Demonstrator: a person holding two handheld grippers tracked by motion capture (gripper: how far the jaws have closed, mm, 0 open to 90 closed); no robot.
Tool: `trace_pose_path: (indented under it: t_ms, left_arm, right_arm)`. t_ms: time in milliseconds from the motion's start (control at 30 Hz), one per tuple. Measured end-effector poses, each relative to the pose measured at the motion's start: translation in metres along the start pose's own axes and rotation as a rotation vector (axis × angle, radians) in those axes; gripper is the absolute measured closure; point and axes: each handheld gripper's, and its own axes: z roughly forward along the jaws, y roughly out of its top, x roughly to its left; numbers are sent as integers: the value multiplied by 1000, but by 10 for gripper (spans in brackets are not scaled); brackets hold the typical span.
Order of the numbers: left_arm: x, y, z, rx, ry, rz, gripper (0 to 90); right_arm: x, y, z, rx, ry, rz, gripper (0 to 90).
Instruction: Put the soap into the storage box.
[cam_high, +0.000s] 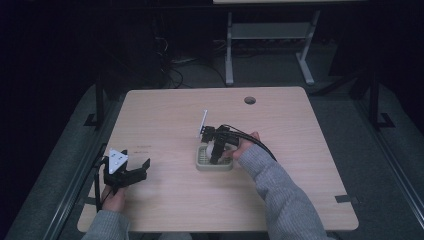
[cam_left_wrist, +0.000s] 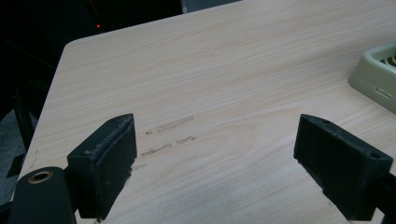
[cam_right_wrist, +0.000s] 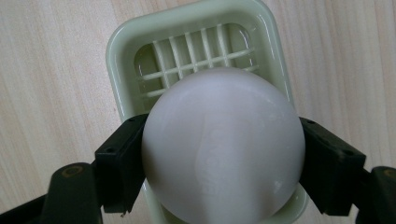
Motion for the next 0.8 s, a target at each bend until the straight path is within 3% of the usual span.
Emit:
trace_pose_path:
  t_ms: [800]
  left_arm:
    - [1, 1, 1, -4, 6, -4, 128]
  right_arm:
    - [-1, -1, 0, -5, 10, 0, 237]
